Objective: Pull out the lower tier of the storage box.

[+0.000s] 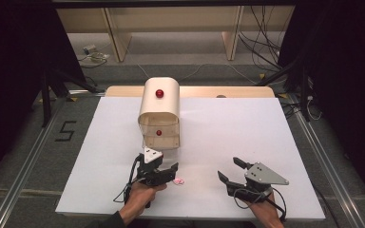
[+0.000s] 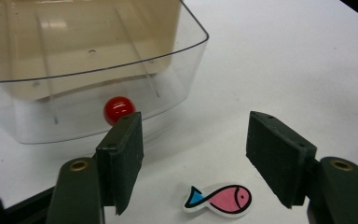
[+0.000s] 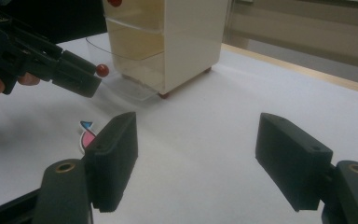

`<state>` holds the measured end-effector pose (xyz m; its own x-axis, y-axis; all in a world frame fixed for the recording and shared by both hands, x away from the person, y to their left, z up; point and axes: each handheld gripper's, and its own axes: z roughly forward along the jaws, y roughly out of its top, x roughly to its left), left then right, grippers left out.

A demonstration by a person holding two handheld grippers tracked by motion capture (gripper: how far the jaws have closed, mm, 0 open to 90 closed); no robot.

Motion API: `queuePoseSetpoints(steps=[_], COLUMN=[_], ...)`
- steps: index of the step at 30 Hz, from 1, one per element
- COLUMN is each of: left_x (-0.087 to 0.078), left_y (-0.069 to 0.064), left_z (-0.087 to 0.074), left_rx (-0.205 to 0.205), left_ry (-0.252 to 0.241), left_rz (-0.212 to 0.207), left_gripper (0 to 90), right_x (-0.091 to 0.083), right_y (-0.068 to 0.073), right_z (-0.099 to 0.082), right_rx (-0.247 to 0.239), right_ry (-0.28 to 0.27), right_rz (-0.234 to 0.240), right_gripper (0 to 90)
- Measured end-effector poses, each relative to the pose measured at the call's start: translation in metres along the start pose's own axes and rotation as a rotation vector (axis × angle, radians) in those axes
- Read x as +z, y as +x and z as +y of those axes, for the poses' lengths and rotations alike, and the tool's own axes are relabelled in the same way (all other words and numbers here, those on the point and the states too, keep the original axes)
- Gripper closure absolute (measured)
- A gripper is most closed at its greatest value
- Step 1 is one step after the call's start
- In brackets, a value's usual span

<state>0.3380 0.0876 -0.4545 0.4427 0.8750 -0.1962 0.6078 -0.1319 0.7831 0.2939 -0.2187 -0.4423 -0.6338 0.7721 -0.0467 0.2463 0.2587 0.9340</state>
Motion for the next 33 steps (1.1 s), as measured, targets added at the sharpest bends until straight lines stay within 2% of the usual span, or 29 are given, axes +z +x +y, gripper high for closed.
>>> queuePoseSetpoints(steps=[3, 8, 13, 15, 24, 30, 33], left_x=[-0.001, -0.003, 0.000, -0.001, -0.009, -0.011, -0.012], left_y=[-0.002, -0.004, -0.004, -0.004, -0.003, -0.001, 0.000], left_z=[0.002, 0.005, 0.007, 0.007, 0.013, 0.015, 0.016], left_rx=[0.015, 0.040, 0.106, 0.119, 0.168, 0.172, 0.164], left_ry=[0.000, -0.018, 0.002, 0.004, -0.070, -0.098, -0.120], left_rz=[-0.036, -0.064, -0.111, -0.133, -0.179, -0.199, -0.191], left_gripper=[34.5, 32.7, 30.7, 30.5, 28.8, 27.4, 27.1], right_x=[0.000, 0.000, 0.000, 0.000, 0.000, 0.000, 0.000], right_y=[-0.001, -0.001, -0.004, -0.004, 0.000, -0.001, -0.001], right_z=[0.000, 0.000, -0.001, -0.002, 0.000, 0.000, -0.001], right_rx=[0.000, 0.002, 0.004, 0.010, -0.002, -0.002, -0.001], right_ry=[-0.004, 0.002, -0.001, -0.003, -0.003, -0.006, -0.005], right_rz=[0.004, 0.006, 0.004, 0.006, 0.000, 0.000, 0.001], right_gripper=[30.5, 30.5, 30.5, 30.5, 30.5, 30.5, 30.5])
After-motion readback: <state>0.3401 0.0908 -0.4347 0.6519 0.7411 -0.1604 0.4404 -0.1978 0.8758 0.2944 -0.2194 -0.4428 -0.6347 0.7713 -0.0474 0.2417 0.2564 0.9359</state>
